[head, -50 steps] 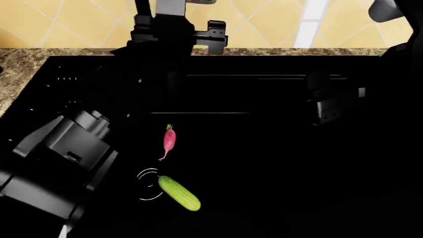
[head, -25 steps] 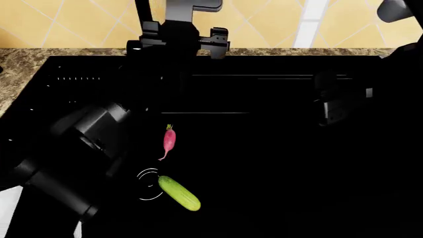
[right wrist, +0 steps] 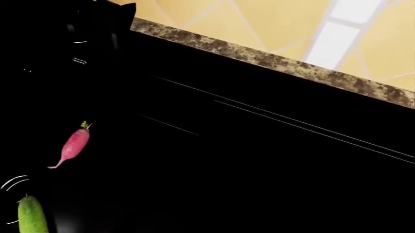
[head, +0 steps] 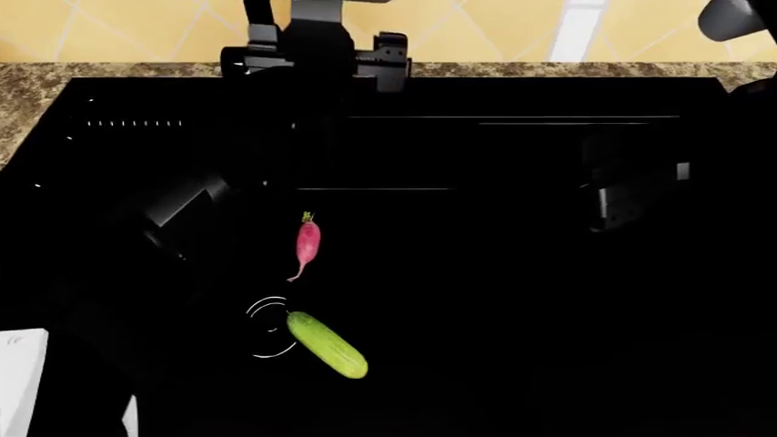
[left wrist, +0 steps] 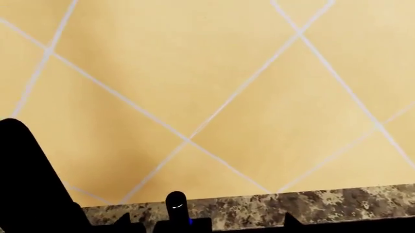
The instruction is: Pick up the fruits and vegetables and place them in the sink. Turn on the sink faucet to wash them. Then turn the sink off and put them in the tray.
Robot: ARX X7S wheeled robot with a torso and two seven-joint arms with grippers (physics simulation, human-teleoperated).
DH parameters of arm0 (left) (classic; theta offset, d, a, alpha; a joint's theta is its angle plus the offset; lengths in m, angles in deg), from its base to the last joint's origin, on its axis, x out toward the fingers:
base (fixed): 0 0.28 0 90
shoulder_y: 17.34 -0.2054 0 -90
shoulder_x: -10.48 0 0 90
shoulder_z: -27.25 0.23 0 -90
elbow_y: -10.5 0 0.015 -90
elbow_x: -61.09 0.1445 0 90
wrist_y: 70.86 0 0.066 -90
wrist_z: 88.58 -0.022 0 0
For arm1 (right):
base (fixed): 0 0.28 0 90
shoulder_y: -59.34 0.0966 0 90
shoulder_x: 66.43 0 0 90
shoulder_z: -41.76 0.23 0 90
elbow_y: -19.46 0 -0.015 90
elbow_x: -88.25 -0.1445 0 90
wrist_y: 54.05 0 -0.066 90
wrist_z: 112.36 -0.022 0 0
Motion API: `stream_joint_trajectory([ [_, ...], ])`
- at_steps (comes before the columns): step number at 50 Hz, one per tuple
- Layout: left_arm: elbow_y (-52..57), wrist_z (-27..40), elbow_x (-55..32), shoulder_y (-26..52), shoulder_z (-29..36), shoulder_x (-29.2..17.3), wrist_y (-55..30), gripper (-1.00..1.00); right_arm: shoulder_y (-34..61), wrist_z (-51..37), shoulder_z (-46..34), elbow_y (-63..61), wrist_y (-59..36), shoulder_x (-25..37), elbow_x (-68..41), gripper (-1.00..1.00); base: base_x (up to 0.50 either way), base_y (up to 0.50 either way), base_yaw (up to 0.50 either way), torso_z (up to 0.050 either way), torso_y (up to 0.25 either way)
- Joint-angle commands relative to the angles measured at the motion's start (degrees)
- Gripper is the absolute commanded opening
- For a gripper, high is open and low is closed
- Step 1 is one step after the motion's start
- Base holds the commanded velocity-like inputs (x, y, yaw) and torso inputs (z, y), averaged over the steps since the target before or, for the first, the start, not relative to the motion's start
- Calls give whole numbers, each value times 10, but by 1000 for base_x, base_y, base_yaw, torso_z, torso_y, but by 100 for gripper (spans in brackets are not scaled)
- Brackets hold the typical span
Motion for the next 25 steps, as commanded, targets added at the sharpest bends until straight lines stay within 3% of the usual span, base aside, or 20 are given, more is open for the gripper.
stream_joint_trajectory([
  [1, -6, 4, -29, 9, 38, 0, 15, 100, 2, -1, 1, 1, -4, 1, 2, 100, 0, 0, 0, 0, 0],
  [25, 12, -14, -58, 18, 73, 1, 26, 100, 4, 4, 9, 0, -10, 18, 1, 100, 0, 0, 0, 0, 0],
])
